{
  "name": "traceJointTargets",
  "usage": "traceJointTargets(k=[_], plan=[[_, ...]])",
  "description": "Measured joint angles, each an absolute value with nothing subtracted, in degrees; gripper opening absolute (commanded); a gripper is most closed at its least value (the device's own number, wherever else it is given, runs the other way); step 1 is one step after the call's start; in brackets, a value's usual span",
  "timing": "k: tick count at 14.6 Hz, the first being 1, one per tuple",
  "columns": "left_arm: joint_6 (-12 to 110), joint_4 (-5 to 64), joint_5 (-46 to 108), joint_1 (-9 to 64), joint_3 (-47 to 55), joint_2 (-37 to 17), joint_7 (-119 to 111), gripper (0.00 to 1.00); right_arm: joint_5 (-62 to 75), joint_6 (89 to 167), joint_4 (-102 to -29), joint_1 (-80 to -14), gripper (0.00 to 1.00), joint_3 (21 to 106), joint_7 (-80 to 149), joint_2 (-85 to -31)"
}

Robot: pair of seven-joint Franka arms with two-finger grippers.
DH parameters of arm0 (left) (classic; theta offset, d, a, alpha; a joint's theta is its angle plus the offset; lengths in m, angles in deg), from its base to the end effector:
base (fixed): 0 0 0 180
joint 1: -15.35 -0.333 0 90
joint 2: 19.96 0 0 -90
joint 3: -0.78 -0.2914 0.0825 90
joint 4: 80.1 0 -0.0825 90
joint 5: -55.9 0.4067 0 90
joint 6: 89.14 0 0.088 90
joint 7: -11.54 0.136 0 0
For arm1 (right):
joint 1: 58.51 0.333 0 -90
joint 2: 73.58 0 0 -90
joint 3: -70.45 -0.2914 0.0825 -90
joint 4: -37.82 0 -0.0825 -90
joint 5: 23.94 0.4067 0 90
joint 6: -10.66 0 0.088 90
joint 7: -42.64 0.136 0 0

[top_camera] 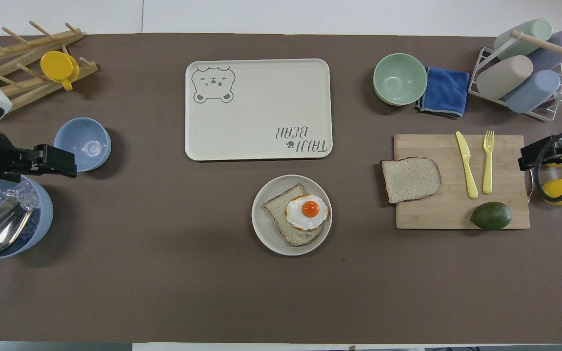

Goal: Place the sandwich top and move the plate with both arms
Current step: 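Reach the right gripper toward the bread slice on the cutting board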

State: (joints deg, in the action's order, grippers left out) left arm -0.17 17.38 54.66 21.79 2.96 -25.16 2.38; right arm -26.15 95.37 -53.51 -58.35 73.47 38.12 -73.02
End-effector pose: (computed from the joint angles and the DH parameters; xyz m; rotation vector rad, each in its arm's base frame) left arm 0.5387 -0.0854 0.5561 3.1311 0.0155 -0.0939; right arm 0.5639 -0.0336 0.5468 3.1040 0.0431 -0.1983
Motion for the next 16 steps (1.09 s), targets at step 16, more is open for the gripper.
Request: traceJointTargets(k=[16], plan=[[0.1,17.3,54.7,21.7,2.7,-25.2,2.3,1.00,-35.6,110.6,-62.3,-56.6,1.00,61.5,51.8,-68.9]])
